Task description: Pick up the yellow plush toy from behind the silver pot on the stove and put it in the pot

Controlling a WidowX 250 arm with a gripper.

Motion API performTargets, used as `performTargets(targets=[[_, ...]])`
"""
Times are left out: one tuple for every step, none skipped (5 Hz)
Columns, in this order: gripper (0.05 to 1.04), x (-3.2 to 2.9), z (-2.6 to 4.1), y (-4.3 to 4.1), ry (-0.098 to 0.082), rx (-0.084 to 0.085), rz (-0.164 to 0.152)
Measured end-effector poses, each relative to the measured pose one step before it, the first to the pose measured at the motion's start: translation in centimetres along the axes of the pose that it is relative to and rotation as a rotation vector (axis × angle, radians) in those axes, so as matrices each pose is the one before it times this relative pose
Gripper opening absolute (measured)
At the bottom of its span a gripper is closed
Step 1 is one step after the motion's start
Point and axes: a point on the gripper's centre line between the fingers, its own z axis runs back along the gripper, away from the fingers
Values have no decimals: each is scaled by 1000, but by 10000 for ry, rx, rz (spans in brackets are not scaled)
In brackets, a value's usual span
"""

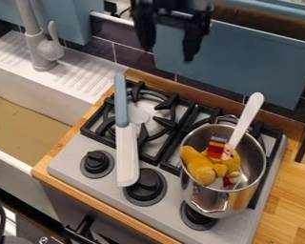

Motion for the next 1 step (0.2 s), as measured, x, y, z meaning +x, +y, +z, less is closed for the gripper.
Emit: performTargets(targets=[[999,-519,-792,609,91,34,-160]])
